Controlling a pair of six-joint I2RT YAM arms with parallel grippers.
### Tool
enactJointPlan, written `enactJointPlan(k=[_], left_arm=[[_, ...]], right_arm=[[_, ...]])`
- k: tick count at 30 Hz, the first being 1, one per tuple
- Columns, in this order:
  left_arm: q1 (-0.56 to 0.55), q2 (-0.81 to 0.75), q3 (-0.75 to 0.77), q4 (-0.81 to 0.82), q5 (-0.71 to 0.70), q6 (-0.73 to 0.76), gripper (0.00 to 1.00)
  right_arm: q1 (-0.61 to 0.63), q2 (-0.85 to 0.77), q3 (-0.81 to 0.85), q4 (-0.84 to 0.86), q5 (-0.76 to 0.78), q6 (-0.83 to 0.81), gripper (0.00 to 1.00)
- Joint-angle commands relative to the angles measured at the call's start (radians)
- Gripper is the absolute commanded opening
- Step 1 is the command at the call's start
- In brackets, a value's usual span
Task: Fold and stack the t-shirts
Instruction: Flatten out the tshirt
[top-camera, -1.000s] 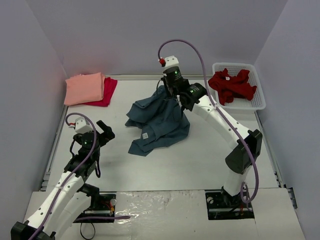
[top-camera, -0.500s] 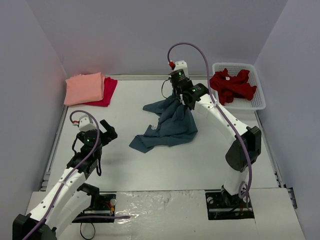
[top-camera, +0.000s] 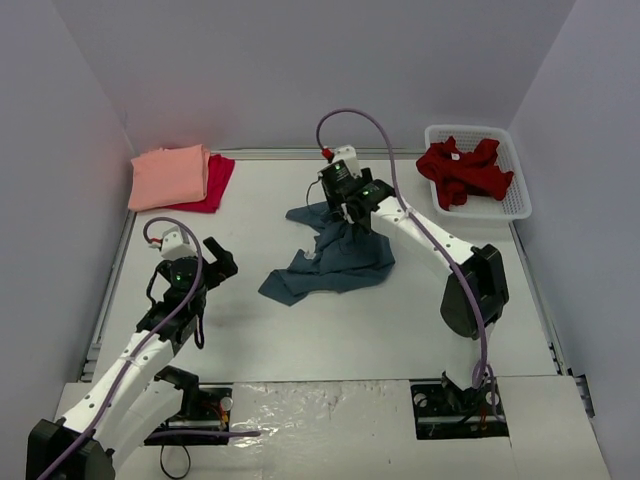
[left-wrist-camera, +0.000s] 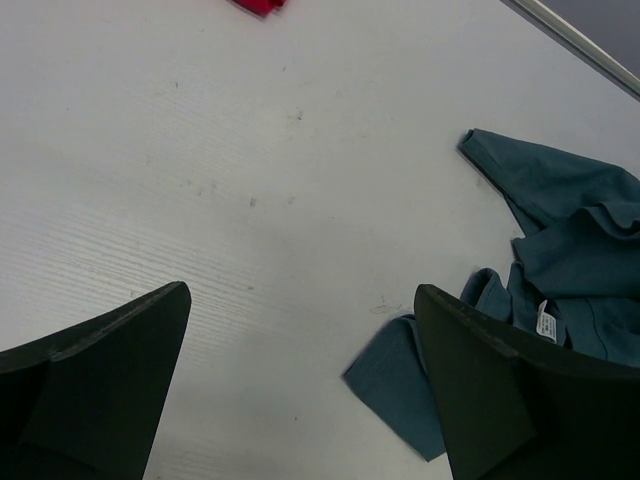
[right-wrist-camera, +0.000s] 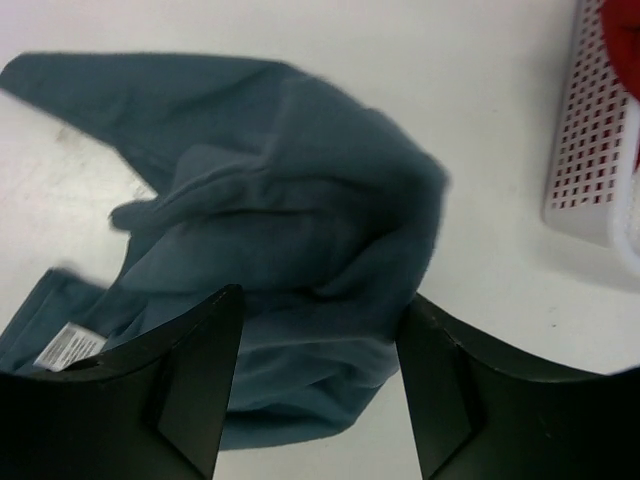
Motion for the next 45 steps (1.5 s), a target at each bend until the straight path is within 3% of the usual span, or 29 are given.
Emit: enactJointPlan(k=[1,6,27,35,45], left_arm=[[0.002,0.01,0.007,0.032,0.001,0.007,0.94],[0.0,0.013,-0.013,0.037,0.016,-0.002,0.94],[0.0,-0.016,-0.035,0.025,0.029,0.001,0.94],[0.0,-0.021,-0.038,0.02,0.029,0.006,0.94],[0.0,-0.021,-0.036,0.02,0.027,0.004,0.94]], right_arm=[[0.083,-0.067,-0.053,-0.018,0.013,0.028,0.57],[0.163,-0.099,-0.139,0.017,0.003,0.064,0.57],[0.201,-0.029,-0.286,0.082,-0.12,0.062,0.53],[0.259,-0.067,-0.256,0.074,0.022,0.1,0.56],[0.387,-0.139,-0.093,-0.033,0.079,0.096,0.57]])
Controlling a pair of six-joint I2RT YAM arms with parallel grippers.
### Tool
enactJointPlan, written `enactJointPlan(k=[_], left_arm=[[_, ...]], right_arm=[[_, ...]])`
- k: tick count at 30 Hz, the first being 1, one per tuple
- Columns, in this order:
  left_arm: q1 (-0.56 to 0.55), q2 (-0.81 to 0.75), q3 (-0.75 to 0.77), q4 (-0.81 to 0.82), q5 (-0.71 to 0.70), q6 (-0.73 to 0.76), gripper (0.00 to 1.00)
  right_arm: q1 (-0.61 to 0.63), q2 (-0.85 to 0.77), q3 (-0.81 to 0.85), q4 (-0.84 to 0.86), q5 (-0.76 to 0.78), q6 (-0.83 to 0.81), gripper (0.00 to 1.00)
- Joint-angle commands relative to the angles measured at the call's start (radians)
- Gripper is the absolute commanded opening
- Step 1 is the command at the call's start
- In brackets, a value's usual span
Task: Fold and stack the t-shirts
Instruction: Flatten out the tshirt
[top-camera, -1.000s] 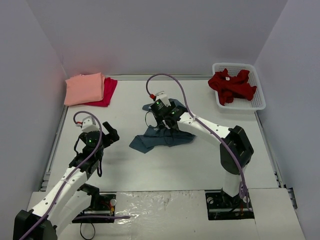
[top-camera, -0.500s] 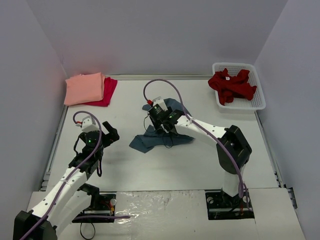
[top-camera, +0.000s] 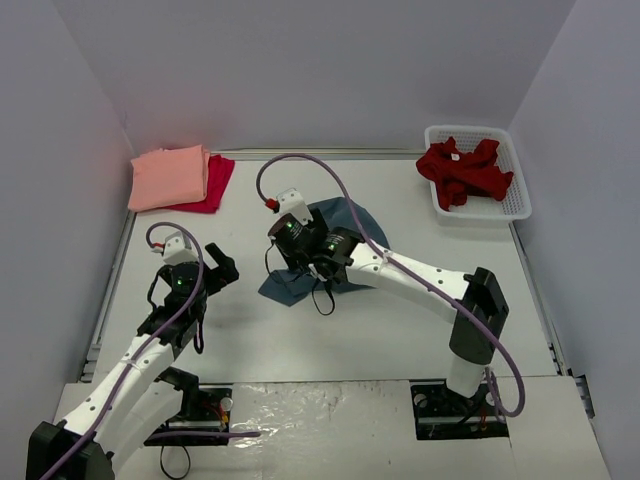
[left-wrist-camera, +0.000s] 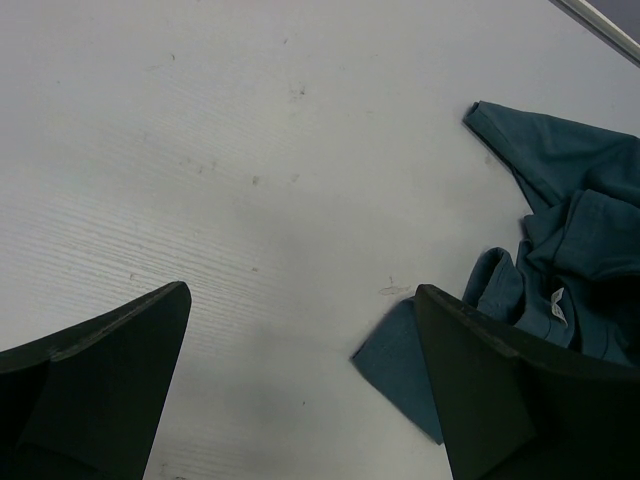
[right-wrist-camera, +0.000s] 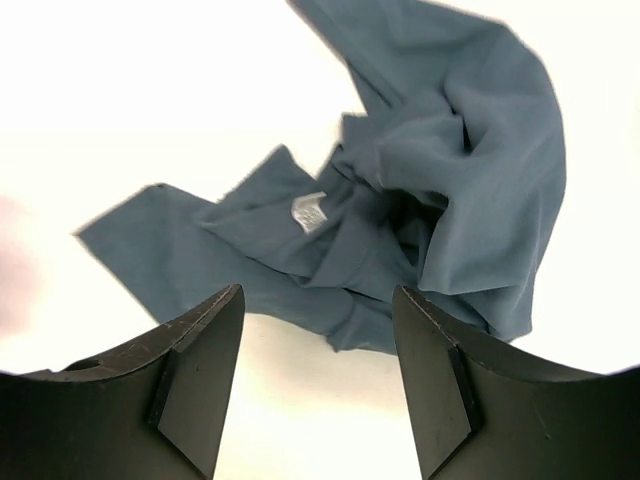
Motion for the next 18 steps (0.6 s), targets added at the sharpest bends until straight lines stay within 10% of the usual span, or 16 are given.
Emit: enactJointPlan(k=[1,18], left_arm=[[0.0,-0.006,0.002,0.018,0.002,0.005,0.94],[0.002,-0.018,0.008,-0.001,-0.003,0.022,0.94]], right_arm=[[0.036,-0.049,0.055,-0.059,0.061,0.009,0.57],[0.018,0.147,-0.003,-0.039,0.093,0.005,0.55]])
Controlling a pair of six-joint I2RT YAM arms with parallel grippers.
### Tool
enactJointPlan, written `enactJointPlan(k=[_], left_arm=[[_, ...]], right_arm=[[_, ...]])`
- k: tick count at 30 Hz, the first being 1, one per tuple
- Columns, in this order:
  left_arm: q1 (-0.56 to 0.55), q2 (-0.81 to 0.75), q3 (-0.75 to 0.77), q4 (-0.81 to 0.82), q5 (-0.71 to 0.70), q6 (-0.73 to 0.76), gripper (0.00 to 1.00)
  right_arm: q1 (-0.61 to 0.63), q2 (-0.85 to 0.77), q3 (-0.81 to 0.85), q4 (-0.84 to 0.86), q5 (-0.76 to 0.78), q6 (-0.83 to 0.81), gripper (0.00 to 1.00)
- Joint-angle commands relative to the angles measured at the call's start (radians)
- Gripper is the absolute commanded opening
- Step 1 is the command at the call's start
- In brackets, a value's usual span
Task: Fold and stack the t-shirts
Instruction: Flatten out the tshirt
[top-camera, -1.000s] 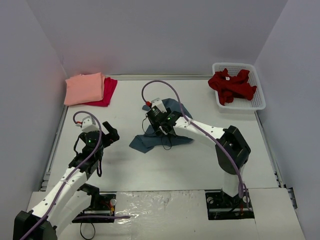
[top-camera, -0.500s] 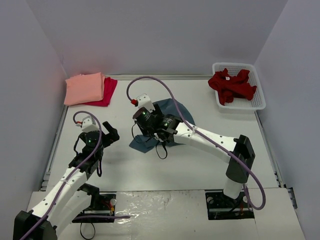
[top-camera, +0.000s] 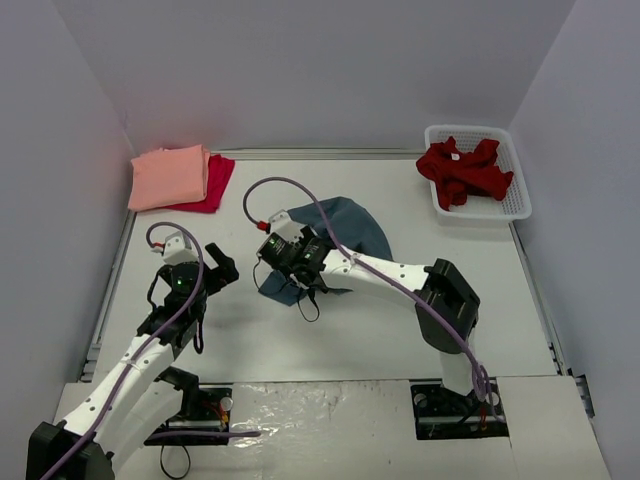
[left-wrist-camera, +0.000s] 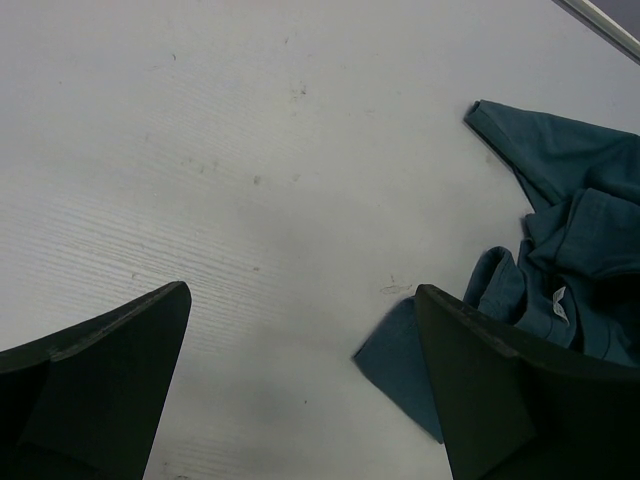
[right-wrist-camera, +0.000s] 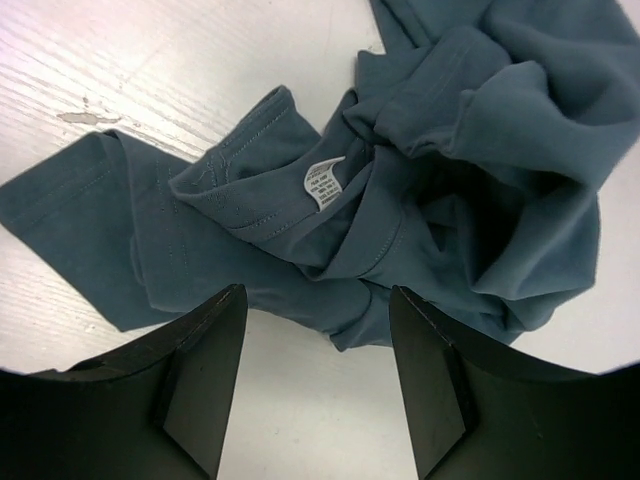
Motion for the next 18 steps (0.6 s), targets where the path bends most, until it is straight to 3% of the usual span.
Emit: enactJointPlan(k=[1,17,18], left_arm=[[0.002,-0.017,0.009,0.004,-0.005,0.02,0.94],[0.002,-0.025,-0.002,0.004,-0.005,0.028,0.94],[0.002,-0.028,-0.004,0.004,-0.006,0.028,0.94]], right_arm=[[-0.025,0.021,-0.025,-0.006,0.029,0.007,0.54],[-0.083,0.113,-0.094,0.083,-0.105,0.001,0.54],[-0.085,0.117,-0.094,0.086,-0.107,0.001,0.49]])
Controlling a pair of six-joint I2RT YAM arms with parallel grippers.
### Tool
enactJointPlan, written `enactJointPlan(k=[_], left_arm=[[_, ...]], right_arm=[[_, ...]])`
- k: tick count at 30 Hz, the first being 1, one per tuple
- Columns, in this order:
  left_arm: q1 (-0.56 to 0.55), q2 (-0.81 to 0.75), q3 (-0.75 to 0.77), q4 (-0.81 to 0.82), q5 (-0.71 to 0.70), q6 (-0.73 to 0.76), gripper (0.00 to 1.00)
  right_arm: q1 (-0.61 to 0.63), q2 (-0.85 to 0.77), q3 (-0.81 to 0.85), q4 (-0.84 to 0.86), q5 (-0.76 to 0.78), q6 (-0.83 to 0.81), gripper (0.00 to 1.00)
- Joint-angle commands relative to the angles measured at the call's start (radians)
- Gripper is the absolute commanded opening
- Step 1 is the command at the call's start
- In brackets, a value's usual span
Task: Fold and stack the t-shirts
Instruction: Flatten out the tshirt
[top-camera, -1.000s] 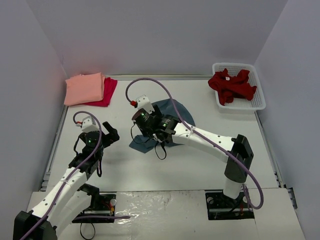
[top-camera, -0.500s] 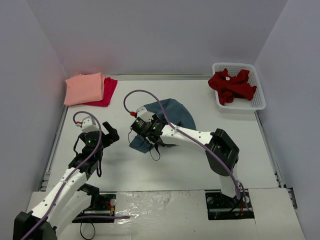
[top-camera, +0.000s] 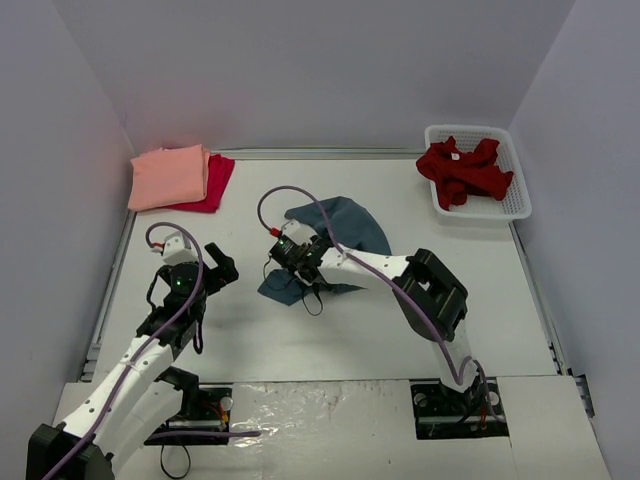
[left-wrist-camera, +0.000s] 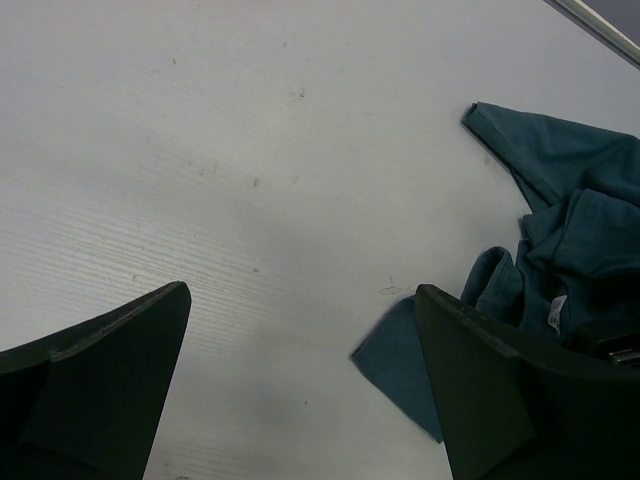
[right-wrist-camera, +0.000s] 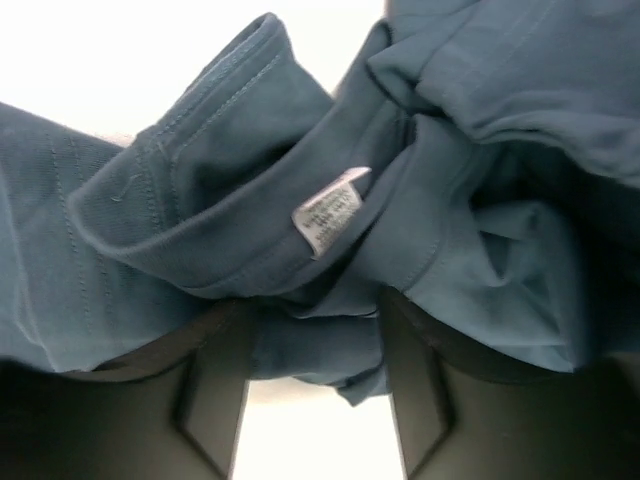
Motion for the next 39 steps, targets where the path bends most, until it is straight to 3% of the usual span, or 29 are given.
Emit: enactJointPlan(k=[1,2,5,6,20,31,39], left_arm=[[0.002,-0.021,-0.003,0.004,-0.007,0.022,0.94],[0.002,-0.023,-0.005,0.004,-0.007,0.022,0.94],[0.002,-0.029,-0.003,-0.038,-0.009,0.027,0.94],[0.002,-0.032,-0.003,-0.039,-0.01,0.027,0.94],[0.002,-0.018,-0.006,-0.016,0.014,0.01,0.94],[-0.001,0.003,0.006,-0.015,0.059,0.007,0.94],[-0.014,0.09,-0.032,0.112,0.223,-0.002,0.94]], right_arm=[[-0.005,0.017,-0.009,0.004,-0.012,0.004,0.45],[-0.008,0.02,-0.01,0.007,-0.012,0.006,0.4],[-0.015,0.014,-0.018,0.006,0.003,0.013,0.03],[-0.017,-0.005,-0.021,0.006,0.003,0.015,0.0],[-0.054,-0.22,0.036,-0.073,0.118,-0.02,0.0],[-0.244,-0.368,0.06,-0.1,0.163,-0.039,0.0],[-0.339,-0.385,0.028,-0.099,0.128,-0.039,0.0]])
